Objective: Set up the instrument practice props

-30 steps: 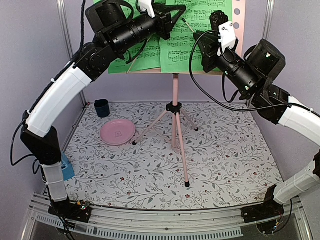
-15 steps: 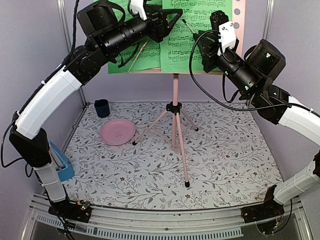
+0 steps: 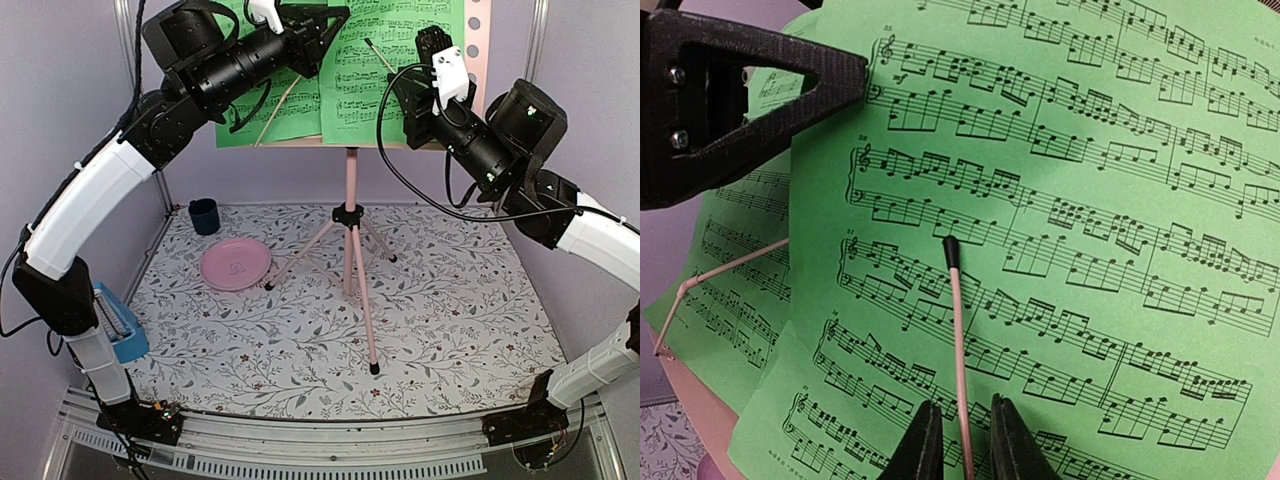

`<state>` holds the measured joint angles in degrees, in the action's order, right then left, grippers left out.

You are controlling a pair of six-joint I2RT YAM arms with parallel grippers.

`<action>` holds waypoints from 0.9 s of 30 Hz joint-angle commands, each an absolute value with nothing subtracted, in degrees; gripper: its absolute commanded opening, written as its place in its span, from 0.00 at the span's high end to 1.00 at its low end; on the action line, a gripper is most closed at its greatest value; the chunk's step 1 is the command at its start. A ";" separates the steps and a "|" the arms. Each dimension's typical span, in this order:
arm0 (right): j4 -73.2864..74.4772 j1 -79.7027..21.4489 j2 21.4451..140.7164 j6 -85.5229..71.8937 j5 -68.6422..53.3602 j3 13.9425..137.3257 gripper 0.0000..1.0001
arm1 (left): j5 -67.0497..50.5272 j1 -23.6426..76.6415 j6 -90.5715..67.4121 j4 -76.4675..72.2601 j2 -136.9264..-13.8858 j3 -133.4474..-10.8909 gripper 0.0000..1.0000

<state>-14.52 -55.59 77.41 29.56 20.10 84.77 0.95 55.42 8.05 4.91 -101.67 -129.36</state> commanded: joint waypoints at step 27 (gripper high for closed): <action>-24.24 -56.03 73.07 30.41 21.82 80.06 1.00 | -1.87 55.11 5.98 2.18 -107.59 -136.04 1.00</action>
